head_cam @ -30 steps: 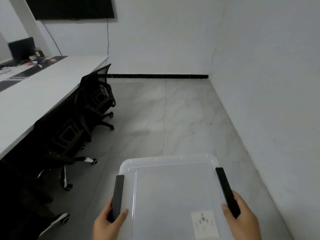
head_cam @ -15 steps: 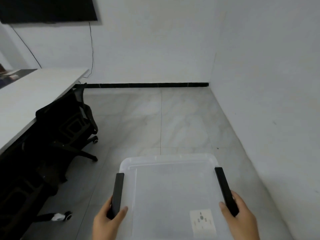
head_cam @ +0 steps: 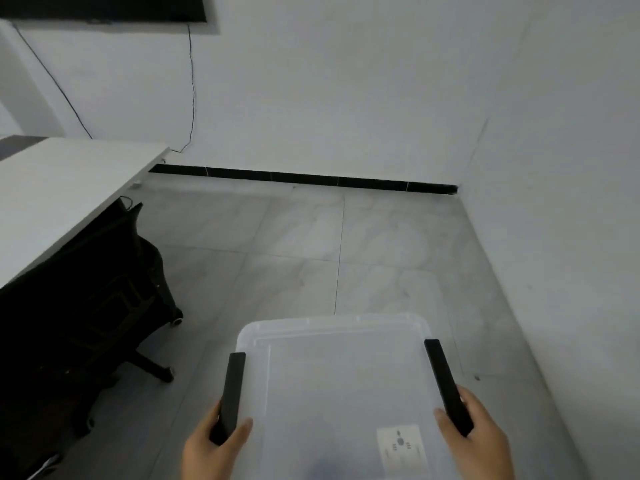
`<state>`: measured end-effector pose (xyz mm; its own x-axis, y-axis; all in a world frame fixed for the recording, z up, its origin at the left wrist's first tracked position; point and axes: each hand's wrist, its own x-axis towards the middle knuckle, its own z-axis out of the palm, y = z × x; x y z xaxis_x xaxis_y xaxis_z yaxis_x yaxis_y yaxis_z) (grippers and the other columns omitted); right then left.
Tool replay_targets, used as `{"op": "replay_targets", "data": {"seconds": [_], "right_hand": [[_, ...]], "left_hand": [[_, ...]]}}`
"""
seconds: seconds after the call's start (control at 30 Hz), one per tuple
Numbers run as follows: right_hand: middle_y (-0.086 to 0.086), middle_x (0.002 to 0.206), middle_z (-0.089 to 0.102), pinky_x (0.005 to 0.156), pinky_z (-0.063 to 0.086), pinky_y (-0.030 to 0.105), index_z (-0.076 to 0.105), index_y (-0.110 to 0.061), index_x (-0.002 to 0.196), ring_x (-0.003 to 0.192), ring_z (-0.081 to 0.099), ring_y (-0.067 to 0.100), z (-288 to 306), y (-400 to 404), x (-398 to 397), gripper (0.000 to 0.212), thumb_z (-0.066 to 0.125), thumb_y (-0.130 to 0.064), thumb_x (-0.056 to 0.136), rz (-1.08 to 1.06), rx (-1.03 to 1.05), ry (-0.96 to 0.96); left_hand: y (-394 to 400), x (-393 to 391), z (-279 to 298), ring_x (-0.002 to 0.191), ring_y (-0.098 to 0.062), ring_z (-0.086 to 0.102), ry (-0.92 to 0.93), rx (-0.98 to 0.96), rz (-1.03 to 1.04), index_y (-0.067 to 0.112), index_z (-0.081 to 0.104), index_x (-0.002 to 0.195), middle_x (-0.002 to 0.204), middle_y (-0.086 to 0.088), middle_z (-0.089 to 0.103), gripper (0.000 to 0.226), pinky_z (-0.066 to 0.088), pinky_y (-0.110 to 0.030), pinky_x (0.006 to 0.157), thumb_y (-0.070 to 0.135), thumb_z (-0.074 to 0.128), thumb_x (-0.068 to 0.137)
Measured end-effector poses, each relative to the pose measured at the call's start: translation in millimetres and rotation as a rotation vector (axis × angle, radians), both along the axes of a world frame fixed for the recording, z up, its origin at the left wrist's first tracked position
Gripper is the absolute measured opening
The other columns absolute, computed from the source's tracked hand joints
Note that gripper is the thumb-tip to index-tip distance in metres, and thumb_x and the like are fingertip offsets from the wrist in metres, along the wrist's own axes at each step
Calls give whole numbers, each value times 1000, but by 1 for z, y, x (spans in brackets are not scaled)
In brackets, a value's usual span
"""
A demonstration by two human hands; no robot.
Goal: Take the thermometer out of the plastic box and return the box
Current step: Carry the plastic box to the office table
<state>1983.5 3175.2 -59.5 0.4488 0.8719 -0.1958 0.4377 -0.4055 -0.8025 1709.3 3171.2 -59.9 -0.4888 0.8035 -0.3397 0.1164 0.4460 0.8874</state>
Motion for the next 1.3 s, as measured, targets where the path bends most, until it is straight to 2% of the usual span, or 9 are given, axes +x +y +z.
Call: {"op": "replay_targets", "data": {"seconds": [0.17, 0.27, 0.4, 0.7, 0.83, 0.93, 1.07, 1.2, 1.3], "right_hand": [[24, 109, 61, 86, 39, 37, 48, -1, 122, 93, 55, 33, 24, 140, 0, 48, 63, -2, 76, -16, 33, -16], [19, 96, 59, 84, 36, 34, 51, 2, 118, 87, 53, 30, 21, 208, 6, 48, 66, 2, 72, -56, 19, -2], [23, 104, 62, 91, 40, 39, 49, -1, 121, 92, 56, 33, 6, 321, 18, 49, 66, -2, 74, 9, -27, -13], [23, 112, 62, 91, 41, 40, 48, -4, 122, 102, 57, 37, 3, 591, 15, 48, 63, -4, 77, 337, -4, -21], [23, 109, 63, 92, 41, 40, 51, -4, 120, 101, 58, 36, -4, 689, -23, 48, 65, -3, 74, 500, -50, -27], [15, 91, 60, 87, 42, 38, 52, -3, 118, 97, 58, 37, -12, 749, -67, 47, 66, -3, 74, 634, -61, -53], [10, 84, 55, 76, 35, 29, 55, -3, 116, 94, 60, 36, -15, 824, -144, 45, 66, -2, 73, 767, -26, -70], [15, 91, 61, 76, 38, 33, 53, -3, 118, 95, 59, 37, -6, 879, -227, 46, 66, -4, 73, 906, 13, -71], [26, 101, 65, 81, 42, 38, 54, 0, 117, 96, 60, 40, 2, 906, -281, 48, 68, -2, 71, 993, 41, -74]], "left_hand": [[149, 4, 14, 96, -24, 53, -11, 39, -8, -2, 51, 121, 104, -17, 60, 56, 37, -35, 96, -9, 69, 68], [222, 11, 10, 109, -32, 55, -29, 17, -12, -2, 52, 120, 115, -24, 61, 56, 36, -39, 100, -8, 70, 68], [317, 25, -6, 98, -27, 56, -20, -15, 36, -3, 53, 119, 99, -17, 60, 54, 37, -36, 95, -8, 70, 68], [503, 37, -9, 92, -23, 51, -21, -33, 351, -4, 53, 119, 105, -20, 61, 52, 38, -35, 92, -6, 70, 69], [553, 19, -14, 90, -20, 49, -20, -51, 527, -3, 55, 117, 96, -13, 58, 50, 39, -31, 90, -5, 70, 69], [586, -6, -19, 88, -19, 49, 0, -43, 662, -4, 57, 113, 92, -15, 58, 46, 43, -4, 71, -7, 70, 68], [633, -60, -21, 95, -23, 52, -7, -42, 827, -6, 55, 115, 103, -19, 60, 50, 39, -22, 89, -10, 69, 67], [670, -117, -11, 98, -23, 52, 7, 20, 973, -8, 54, 116, 96, -12, 54, 50, 39, -10, 81, -13, 67, 68], [681, -148, -8, 95, -22, 51, 38, 21, 1060, -6, 54, 116, 96, -11, 54, 51, 39, -24, 90, -11, 69, 67]]}}
